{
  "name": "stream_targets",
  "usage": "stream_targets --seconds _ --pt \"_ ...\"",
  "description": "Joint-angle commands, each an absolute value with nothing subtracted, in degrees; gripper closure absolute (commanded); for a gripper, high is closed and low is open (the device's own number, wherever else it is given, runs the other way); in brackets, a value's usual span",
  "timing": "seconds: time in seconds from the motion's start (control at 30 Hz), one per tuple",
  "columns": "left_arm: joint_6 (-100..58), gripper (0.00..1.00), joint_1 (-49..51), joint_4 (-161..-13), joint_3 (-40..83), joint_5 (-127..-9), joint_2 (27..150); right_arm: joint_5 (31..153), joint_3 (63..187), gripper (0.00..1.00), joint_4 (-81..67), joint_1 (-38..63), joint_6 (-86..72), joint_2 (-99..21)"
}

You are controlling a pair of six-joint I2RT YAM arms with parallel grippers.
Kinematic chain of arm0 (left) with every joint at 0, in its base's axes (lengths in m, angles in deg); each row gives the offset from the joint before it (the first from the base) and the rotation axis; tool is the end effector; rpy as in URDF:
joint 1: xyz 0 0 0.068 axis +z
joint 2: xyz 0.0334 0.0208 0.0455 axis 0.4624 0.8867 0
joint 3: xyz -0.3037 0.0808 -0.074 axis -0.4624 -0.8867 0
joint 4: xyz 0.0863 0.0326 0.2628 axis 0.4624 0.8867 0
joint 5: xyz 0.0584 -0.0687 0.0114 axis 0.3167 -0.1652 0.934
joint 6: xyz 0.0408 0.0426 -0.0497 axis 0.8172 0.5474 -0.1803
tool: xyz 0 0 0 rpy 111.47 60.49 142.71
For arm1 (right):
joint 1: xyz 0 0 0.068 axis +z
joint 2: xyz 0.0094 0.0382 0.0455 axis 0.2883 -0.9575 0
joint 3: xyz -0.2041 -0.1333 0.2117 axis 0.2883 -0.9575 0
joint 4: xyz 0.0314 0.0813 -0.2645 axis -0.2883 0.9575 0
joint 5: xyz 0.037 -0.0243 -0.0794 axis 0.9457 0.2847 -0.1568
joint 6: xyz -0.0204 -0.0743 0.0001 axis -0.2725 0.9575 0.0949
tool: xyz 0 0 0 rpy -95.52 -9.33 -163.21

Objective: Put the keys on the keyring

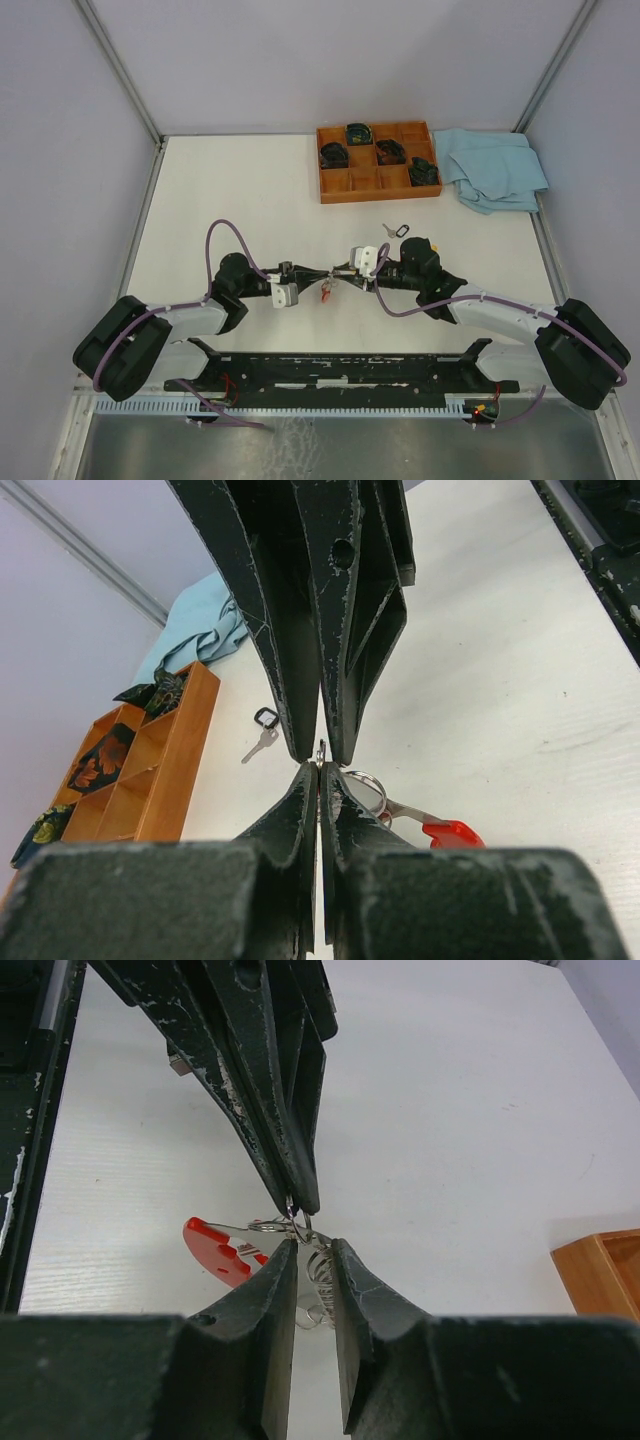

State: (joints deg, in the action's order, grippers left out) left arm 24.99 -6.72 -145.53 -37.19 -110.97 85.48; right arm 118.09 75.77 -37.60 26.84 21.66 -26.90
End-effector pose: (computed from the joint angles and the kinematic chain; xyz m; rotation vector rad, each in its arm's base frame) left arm 0.1572 -0.1690 0.2236 1.3880 0.7762 -0.6807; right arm 0.1685 0.2105 0.2465 -1.3193 1.2566 0.7917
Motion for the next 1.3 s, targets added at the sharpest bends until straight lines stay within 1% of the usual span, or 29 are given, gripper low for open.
stream_targets --seconds 0.0,0.1,0.2,0.37,0.4,0.53,0.7,0.9,1.27 --pt "22.35 0.97 -7.02 -149.29 -35.57 -112.26 85.83 121.05 76.96 0.73 -39.81 26.67 22.03 -26.87" --pt "22.09 0.97 -7.00 -149.46 -35.57 -112.33 85.90 121.13 77.35 0.77 -39.42 26.66 22.12 -26.84" --pt "21.89 0.97 -6.95 -149.80 -35.57 -112.41 85.98 121.45 77.95 0.83 -38.74 26.66 22.07 -27.08" --pt "21.60 0.97 -7.10 -149.90 -35.57 -112.63 85.98 121.79 79.09 0.98 -37.36 26.66 22.25 -27.20" --pt "21.66 0.97 -7.09 -149.86 -35.57 -112.64 85.98 121.88 79.38 0.99 -36.52 26.72 22.29 -27.00" --pt "22.28 0.95 -7.08 -148.54 -35.40 -112.43 85.73 121.80 81.47 0.99 -30.87 26.66 23.35 -25.84" --pt "23.77 0.89 -7.09 -145.47 -34.89 -112.08 85.18 120.39 85.23 0.99 -20.44 26.80 25.76 -24.88" --pt "24.86 0.84 -7.26 -142.14 -34.21 -111.56 84.84 119.06 88.98 0.99 -13.04 27.21 26.71 -25.00" --pt "24.70 0.84 -8.13 -140.48 -33.64 -108.92 84.60 115.05 94.08 0.99 -3.62 29.30 29.95 -25.80"
